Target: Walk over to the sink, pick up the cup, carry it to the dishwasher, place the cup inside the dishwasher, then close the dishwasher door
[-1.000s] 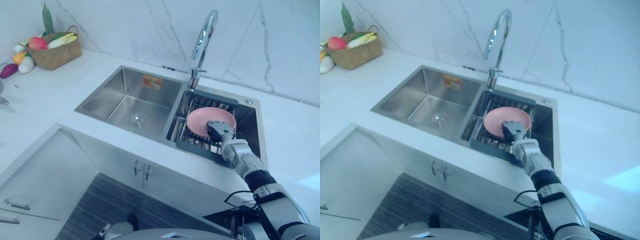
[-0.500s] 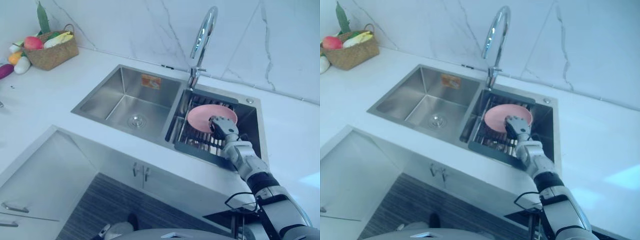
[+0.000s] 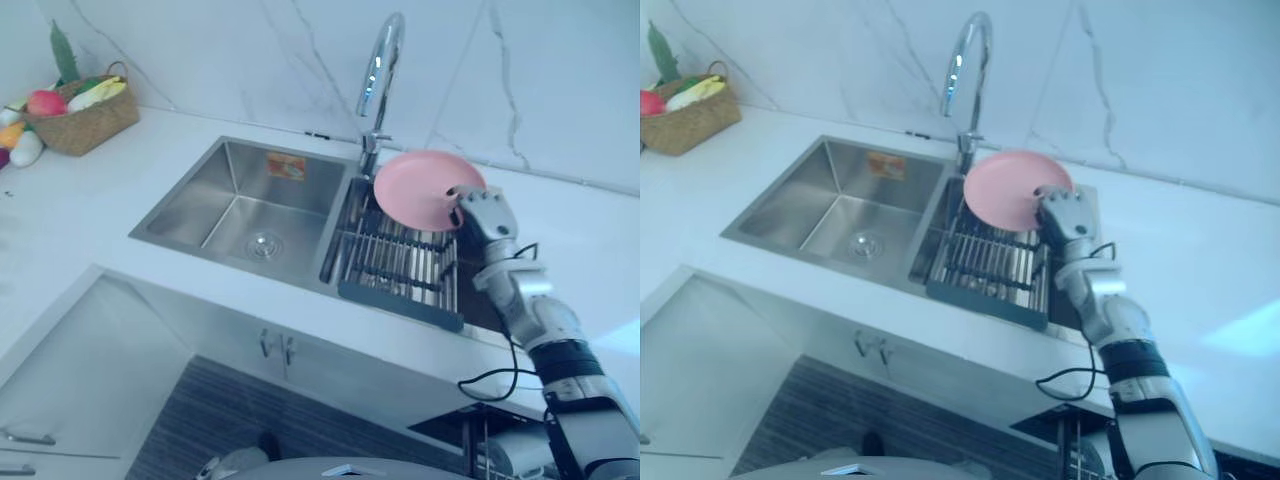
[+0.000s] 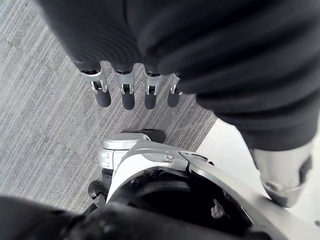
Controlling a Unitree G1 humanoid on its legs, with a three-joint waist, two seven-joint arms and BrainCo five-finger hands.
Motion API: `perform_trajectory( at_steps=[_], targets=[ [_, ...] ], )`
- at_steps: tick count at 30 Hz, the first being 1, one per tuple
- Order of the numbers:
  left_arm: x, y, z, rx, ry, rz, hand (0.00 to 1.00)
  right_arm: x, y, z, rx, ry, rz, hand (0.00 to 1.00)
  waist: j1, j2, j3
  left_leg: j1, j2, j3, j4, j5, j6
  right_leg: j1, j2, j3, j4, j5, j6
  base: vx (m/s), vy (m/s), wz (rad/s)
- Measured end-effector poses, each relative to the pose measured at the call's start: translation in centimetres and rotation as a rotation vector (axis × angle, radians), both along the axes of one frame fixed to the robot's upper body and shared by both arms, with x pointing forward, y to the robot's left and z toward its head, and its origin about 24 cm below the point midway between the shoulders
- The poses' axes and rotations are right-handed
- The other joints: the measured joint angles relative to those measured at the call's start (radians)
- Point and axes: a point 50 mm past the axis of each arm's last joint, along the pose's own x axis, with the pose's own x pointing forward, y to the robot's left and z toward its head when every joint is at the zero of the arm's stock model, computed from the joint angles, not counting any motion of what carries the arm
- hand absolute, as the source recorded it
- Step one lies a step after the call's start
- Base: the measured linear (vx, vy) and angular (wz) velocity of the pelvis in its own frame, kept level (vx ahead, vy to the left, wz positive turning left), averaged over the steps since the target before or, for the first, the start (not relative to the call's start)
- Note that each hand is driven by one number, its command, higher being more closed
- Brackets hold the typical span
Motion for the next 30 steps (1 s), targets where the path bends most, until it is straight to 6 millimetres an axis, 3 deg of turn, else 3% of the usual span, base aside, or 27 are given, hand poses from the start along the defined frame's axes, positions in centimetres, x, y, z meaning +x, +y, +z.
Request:
perform_trajectory(
  at_steps=[2,7,13,19,21,23,25,26,27,29,30],
  targets=[
    [-0.1,0.2,0.0,0.012,0.005,-0.019,0.00,-0.6,-0.8,1.1,0.023,-0.040,-0.024,1.00,-0.012,-0.002,-0.002,0.001,0.005,0.021,0.000,0.000,0.001,-0.011,0.002,0.019,0.001,0.003,-0.001,-0.01,0.005,-0.26],
    [-0.6,0.2,0.0,0.017,0.019,-0.034,0.00,-2.0,-2.4,1.4,0.060,-0.062,-0.076,1.00,-0.032,-0.005,-0.003,0.015,0.012,0.063,0.000,-0.009,0.002,-0.024,0.006,0.066,0.003,0.007,-0.004,0.00,0.009,-0.31],
    [-1.5,0.0,-0.2,0.028,0.062,-0.073,0.00,-4.3,-4.8,2.9,0.138,-0.137,-0.152,1.00,-0.081,-0.015,-0.014,0.018,0.014,0.137,0.001,-0.019,0.005,-0.084,0.005,0.151,0.026,0.022,-0.005,0.01,0.027,-0.39],
    [-1.3,0.0,-0.2,0.039,0.086,-0.104,0.00,-5.8,-5.3,3.2,0.150,-0.142,-0.157,1.00,-0.101,-0.030,-0.014,0.016,0.006,0.195,0.003,-0.035,0.013,-0.148,0.004,0.236,0.041,0.026,-0.010,-0.04,0.040,-0.49],
    [-1.2,0.3,-0.2,0.054,0.100,-0.097,0.00,-6.3,-5.3,2.9,0.155,-0.136,-0.165,1.00,-0.101,-0.041,-0.013,0.018,0.013,0.243,0.000,-0.050,0.007,-0.159,-0.018,0.153,0.044,0.003,-0.043,-0.04,0.031,-0.59],
    [-0.9,0.2,-0.3,0.058,0.095,-0.077,0.00,-6.3,-5.3,2.8,0.182,-0.139,-0.166,1.00,-0.082,-0.041,-0.013,0.017,0.047,0.310,0.000,-0.059,0.010,-0.169,-0.044,-0.048,0.067,-0.051,-0.183,-0.02,0.050,-0.85],
    [-0.8,0.2,-0.3,0.056,0.090,-0.052,0.00,-6.3,-5.2,2.9,0.208,-0.150,-0.162,1.00,-0.072,-0.045,-0.021,0.011,0.069,0.368,0.000,-0.066,0.024,-0.195,-0.092,-0.181,0.163,-0.091,-0.242,-0.05,0.040,-0.91],
    [-0.7,0.6,-0.2,0.072,0.088,-0.034,0.00,-6.3,-4.9,2.9,0.242,-0.162,-0.156,1.00,-0.071,-0.068,-0.023,-0.002,0.079,0.400,0.000,-0.066,0.025,-0.231,-0.138,-0.222,0.278,-0.100,-0.238,-0.06,0.016,-0.78],
    [-0.8,0.9,-0.2,0.079,0.090,-0.022,0.00,-6.3,-4.8,2.8,0.259,-0.166,-0.153,1.00,-0.075,-0.076,-0.025,-0.004,0.086,0.407,0.000,-0.064,0.022,-0.242,-0.146,-0.222,0.323,-0.106,-0.229,-0.01,-0.070,-0.51],
    [-0.8,1.4,-0.1,0.093,0.096,-0.009,0.00,-6.4,-4.7,2.3,0.299,-0.176,-0.169,1.00,-0.095,-0.092,-0.030,-0.007,0.107,0.422,0.010,-0.054,0.009,-0.243,-0.132,-0.206,0.355,-0.104,-0.195,0.05,-0.096,-0.31],
    [-0.4,2.0,0.0,0.109,0.085,-0.005,0.00,-6.4,-4.7,2.0,0.327,-0.188,-0.176,1.00,-0.095,-0.123,-0.031,-0.024,0.125,0.440,0.064,-0.061,-0.003,-0.224,-0.113,-0.181,0.303,-0.041,-0.174,0.09,-0.208,-0.45]
  ],
)
